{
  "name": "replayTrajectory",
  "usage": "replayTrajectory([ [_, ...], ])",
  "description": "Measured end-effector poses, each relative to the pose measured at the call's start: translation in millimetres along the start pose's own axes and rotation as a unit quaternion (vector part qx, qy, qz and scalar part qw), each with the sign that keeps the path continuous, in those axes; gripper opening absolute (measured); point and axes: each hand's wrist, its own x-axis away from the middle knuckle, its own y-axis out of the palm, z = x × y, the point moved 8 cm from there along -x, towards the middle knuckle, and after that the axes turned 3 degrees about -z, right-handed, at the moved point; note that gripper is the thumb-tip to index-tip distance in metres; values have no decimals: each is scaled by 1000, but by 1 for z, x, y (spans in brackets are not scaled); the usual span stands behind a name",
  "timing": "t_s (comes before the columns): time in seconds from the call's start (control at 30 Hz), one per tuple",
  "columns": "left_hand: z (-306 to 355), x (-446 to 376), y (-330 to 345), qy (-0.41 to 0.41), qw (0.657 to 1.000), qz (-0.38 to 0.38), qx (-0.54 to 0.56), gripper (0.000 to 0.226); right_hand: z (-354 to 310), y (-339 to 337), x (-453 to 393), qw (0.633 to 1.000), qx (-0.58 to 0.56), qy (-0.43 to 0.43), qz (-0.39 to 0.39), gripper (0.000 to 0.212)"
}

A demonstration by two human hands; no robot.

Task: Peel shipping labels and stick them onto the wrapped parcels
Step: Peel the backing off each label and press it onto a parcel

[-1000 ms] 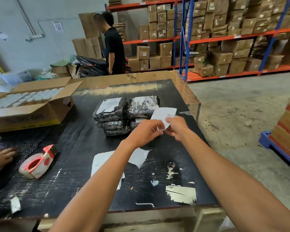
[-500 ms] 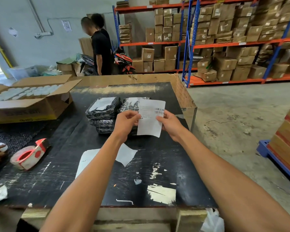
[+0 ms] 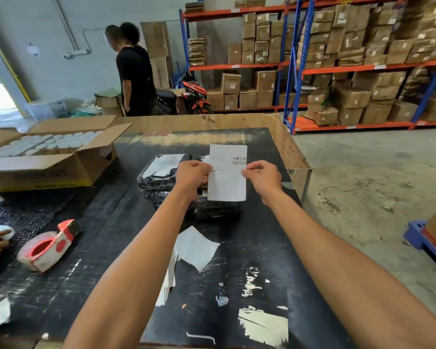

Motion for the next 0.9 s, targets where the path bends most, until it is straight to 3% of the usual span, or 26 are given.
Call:
replayTrajectory([
  [0.33, 15, -83, -18, 14, 992, 8, -125, 8, -12, 34, -60, 999, 18, 1, 42, 44],
  [0.9, -4, -111, -8, 4, 967, 30, -253, 13, 6, 50, -86, 994, 89, -15, 62, 35],
])
